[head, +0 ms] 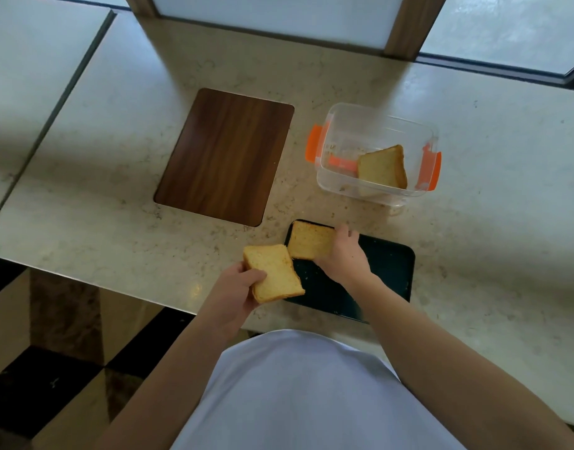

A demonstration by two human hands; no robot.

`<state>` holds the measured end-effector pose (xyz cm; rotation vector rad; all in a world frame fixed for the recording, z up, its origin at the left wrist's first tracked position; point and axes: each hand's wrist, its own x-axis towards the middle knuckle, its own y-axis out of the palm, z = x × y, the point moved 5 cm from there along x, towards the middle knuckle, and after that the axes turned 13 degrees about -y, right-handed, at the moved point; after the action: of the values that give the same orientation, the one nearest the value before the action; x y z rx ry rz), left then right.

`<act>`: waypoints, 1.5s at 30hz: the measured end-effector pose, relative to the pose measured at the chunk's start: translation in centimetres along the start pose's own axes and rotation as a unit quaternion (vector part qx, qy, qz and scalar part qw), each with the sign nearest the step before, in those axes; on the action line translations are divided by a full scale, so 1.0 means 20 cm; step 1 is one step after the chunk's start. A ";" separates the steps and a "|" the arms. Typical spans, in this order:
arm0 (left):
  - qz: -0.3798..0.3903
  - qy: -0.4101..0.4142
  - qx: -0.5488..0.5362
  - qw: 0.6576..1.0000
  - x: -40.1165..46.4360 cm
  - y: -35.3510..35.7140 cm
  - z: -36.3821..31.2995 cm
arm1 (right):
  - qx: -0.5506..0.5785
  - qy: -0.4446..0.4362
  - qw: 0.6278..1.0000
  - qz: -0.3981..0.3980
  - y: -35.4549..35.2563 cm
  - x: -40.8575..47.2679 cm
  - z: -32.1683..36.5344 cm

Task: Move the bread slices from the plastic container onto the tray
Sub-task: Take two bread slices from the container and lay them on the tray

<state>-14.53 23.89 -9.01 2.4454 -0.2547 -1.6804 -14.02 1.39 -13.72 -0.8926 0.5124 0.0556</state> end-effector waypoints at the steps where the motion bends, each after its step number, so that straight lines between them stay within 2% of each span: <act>1: -0.002 -0.001 0.005 1.000 0.01 0.01 0.00 | -0.026 -0.011 1.000 -0.001 -0.01 -0.01 0.00; 4: -0.011 -0.007 0.020 1.000 0.02 0.02 0.00 | -0.140 -0.061 0.988 -0.021 -0.03 -0.01 0.03; 7: -0.018 -0.009 0.033 0.999 0.02 0.02 0.00 | -0.200 -0.115 0.973 -0.026 -0.03 0.03 0.11; 12: -0.037 -0.013 0.044 0.998 0.03 -0.01 0.02 | -0.192 -0.110 0.975 0.008 -0.02 0.07 0.13; 23: -0.043 -0.012 0.059 0.997 0.06 0.01 0.02 | -0.184 -0.100 0.978 0.025 -0.01 0.06 0.07; 29: -0.042 -0.009 0.072 0.996 0.07 0.01 0.02 | -0.212 -0.089 0.972 0.051 -0.01 0.09 0.05; 31: -0.043 -0.009 0.074 0.996 0.07 0.01 0.02 | -0.185 -0.073 0.978 0.056 0.00 0.08 0.03; 34: -0.046 -0.007 0.078 0.996 0.07 0.01 0.02 | -0.016 -0.025 0.997 0.070 0.02 0.04 -0.07; 36: -0.048 -0.008 0.082 0.995 0.08 0.01 0.03 | 0.092 0.010 0.993 0.070 0.04 0.00 -0.14; 38: -0.048 -0.010 0.084 0.995 0.09 0.01 0.03 | 0.144 0.042 0.987 0.060 0.04 -0.05 -0.21; 41: -0.047 -0.012 0.088 0.995 0.09 0.01 0.02 | 0.137 0.048 0.989 0.024 0.05 -0.09 -0.23; 43: -0.048 -0.012 0.086 0.995 0.09 0.01 0.02 | 0.083 -0.012 0.996 0.001 0.04 -0.08 -0.17; 45: -0.048 -0.012 0.084 0.995 0.09 0.00 0.01 | 0.007 -0.096 0.995 0.035 0.04 -0.05 -0.06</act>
<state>-14.18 23.39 -10.68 2.5982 -0.2987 -1.7969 -15.62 1.13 -14.61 -0.8456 0.3637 0.2009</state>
